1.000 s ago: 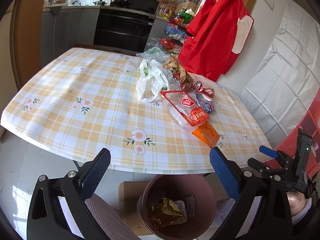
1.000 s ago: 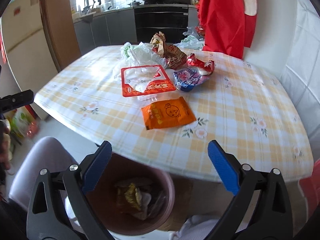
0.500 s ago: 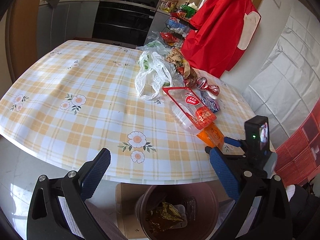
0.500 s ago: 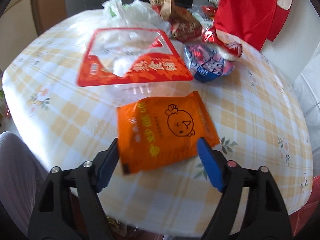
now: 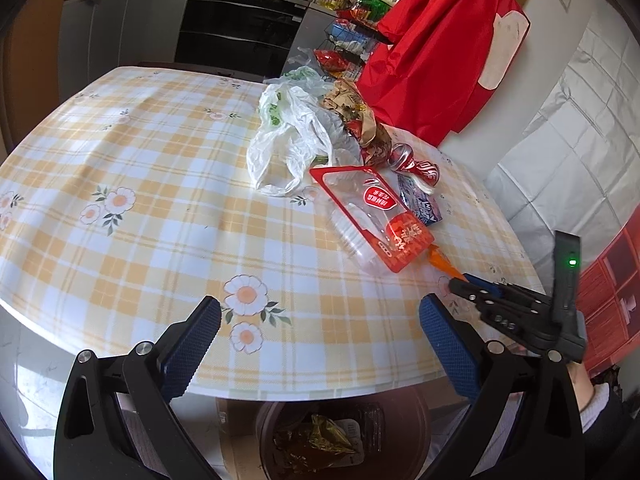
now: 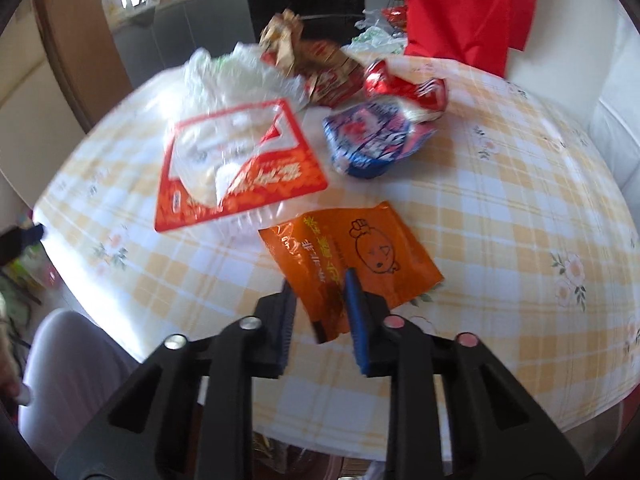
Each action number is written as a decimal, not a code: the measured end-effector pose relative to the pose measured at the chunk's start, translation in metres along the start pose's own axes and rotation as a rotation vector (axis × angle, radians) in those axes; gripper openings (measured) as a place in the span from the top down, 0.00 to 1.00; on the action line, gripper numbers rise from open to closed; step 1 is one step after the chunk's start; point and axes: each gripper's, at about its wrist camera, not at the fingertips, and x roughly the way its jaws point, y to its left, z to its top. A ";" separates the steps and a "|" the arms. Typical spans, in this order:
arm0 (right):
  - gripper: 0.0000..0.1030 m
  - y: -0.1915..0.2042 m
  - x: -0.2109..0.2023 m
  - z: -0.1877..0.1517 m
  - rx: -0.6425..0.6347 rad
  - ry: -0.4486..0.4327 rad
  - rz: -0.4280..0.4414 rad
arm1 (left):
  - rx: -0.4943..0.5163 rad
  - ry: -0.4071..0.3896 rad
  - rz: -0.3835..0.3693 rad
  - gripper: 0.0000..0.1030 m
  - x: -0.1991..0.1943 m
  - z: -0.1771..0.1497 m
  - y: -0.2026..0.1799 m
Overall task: Collect trash
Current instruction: 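Grasp the orange snack packet with the right gripper while the left grasps the red-edged package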
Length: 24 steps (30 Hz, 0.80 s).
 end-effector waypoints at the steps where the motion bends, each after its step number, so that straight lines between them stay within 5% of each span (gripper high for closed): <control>1: 0.81 -0.005 -0.006 0.000 0.017 -0.015 0.007 | 0.000 0.003 -0.004 0.06 0.003 0.002 -0.002; 8: 0.92 -0.024 -0.034 0.002 0.080 -0.092 0.027 | -0.043 0.013 -0.006 0.06 0.025 0.014 -0.014; 17: 0.94 -0.046 -0.060 0.003 0.176 -0.192 0.031 | -0.062 0.037 -0.049 0.29 0.063 0.036 -0.033; 24: 0.94 -0.056 -0.069 -0.001 0.215 -0.209 0.047 | -0.128 0.141 -0.098 0.42 0.107 0.034 -0.042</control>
